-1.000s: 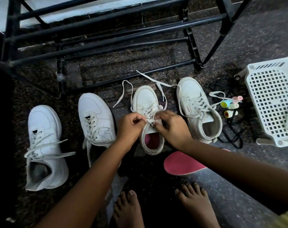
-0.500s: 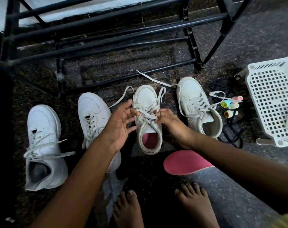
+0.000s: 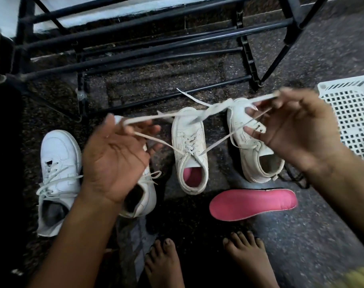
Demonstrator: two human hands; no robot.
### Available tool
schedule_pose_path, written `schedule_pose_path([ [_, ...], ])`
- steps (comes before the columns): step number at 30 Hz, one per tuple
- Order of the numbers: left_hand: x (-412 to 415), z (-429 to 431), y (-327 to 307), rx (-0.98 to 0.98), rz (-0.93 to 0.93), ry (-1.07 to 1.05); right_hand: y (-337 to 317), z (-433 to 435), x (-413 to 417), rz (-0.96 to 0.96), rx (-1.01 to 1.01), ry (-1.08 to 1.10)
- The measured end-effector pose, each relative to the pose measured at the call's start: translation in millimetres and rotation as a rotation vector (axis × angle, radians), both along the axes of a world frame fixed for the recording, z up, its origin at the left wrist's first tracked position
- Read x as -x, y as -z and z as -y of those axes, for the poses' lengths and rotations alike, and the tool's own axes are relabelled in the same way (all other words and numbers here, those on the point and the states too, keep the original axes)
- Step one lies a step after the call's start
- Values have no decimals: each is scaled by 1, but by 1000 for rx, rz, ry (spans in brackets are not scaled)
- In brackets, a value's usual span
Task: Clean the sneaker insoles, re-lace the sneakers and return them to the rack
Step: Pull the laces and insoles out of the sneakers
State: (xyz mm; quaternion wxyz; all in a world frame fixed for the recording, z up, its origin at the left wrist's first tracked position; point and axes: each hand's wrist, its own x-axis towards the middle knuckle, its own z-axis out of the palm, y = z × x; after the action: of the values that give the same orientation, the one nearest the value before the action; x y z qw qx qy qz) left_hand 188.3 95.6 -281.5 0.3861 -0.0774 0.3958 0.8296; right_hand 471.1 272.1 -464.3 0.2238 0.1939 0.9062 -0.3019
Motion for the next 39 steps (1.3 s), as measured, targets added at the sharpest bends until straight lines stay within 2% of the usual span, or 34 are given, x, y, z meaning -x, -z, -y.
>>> schedule_pose_path([
  [1,4,4,0,-6,21,-37,22,3,-28,59,117,55],
  [3,13,9,1,54,59,-106,14,3,-17,71,134,84],
  [4,18,10,3,79,88,-154,15,2,-21,40,39,49],
  [8,44,14,9,172,191,-350,2,-8,-26,149,-134,-64],
  [9,49,13,11,264,178,-345,2,-13,-29,118,-180,-101],
  [10,52,11,14,358,159,-327,9,-9,-52,87,-143,-117],
  [11,54,8,18,432,144,-311,8,-15,-43,21,-7,-101],
  [13,56,0,26,485,100,-312,-29,-48,35,-84,38,-63],
  [14,55,-4,30,497,47,-298,-61,-67,95,-174,11,-14],
  [15,53,-8,33,520,-35,-260,-83,-79,155,-356,-125,23],
  [17,46,-17,39,541,-235,-143,-113,-98,226,-476,-16,194],
  [20,35,-32,41,463,-412,10,-114,-73,214,-612,16,211],
  [25,23,-51,52,586,-652,245,-111,-69,212,-774,66,365],
  [30,-1,-56,73,656,-872,428,-121,-52,200,-962,119,147],
  [33,-10,-55,85,753,-1009,408,-119,-51,206,-925,108,170],
  [35,-8,-51,91,928,-1204,421,-108,-57,211,-707,56,124],
  [37,-5,-45,95,1192,-1422,517,-98,-60,209,-470,-124,15],
  [38,-6,-43,96,1253,-1472,567,-96,-58,204,-461,-187,-9],
  [39,-8,-41,95,1269,-1516,608,-98,-53,198,-534,-208,-23],
])
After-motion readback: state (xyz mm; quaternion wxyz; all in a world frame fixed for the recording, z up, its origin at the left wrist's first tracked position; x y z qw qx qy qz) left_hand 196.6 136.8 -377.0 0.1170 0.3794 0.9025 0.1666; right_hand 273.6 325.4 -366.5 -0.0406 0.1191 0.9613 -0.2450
